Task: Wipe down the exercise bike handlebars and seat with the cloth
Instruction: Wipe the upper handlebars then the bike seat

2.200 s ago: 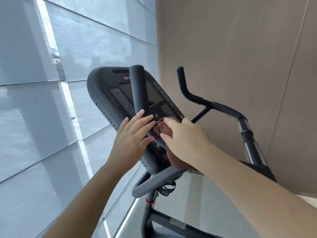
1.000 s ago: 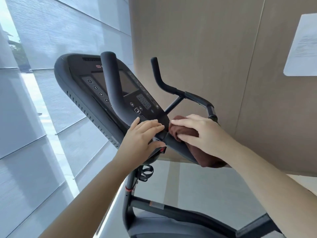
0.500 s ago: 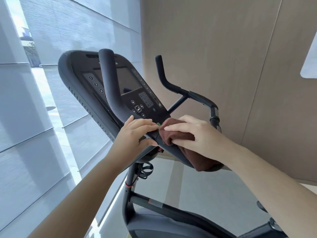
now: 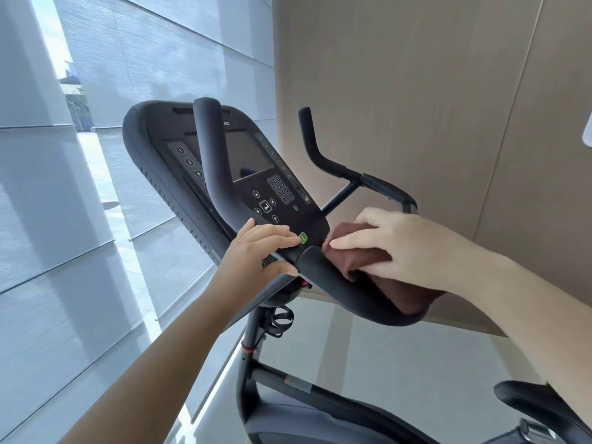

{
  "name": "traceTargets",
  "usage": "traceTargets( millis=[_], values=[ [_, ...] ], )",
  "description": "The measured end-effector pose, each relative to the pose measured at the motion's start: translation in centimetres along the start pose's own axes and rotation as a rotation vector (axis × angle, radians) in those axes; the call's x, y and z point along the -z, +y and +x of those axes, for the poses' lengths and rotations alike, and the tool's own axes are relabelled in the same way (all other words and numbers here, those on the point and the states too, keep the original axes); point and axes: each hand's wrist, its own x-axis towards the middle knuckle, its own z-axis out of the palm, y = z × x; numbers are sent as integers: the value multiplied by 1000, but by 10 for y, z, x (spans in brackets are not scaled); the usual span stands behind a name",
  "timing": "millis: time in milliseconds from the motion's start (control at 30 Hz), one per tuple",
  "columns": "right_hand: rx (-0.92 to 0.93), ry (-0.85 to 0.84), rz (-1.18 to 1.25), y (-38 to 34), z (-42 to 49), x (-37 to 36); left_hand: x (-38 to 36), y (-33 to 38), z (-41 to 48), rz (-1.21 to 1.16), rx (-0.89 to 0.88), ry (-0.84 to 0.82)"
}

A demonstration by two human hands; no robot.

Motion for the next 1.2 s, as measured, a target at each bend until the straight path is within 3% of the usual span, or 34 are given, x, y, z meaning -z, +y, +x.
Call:
traceTargets(
  millis=[67, 233, 367, 533, 633, 767, 1000, 1200],
  values=[
    [-3, -1, 230, -9, 1, -11, 0, 0, 0, -1, 13, 4],
    [-90, 177, 450, -12, -19, -37, 0, 1, -1, 8, 17, 5],
    [-136, 309, 351, -19, -7, -47, -1, 2, -2, 25, 23, 3],
    [-45, 189, 467, -16, 35, -34, -1, 1, 0, 24, 6, 3],
    [6, 121, 477, -6, 17, -35, -3, -1, -1, -1, 25, 16],
    [56, 179, 436, 5, -22, -37, -5, -2, -2, -24, 40, 30],
    [-5, 209, 422, -26, 24, -32, -3, -3, -2, -6, 21, 20],
    [-23, 232, 354, -11, -34, -37, -7, -6, -3, -46, 8, 59]
  ],
)
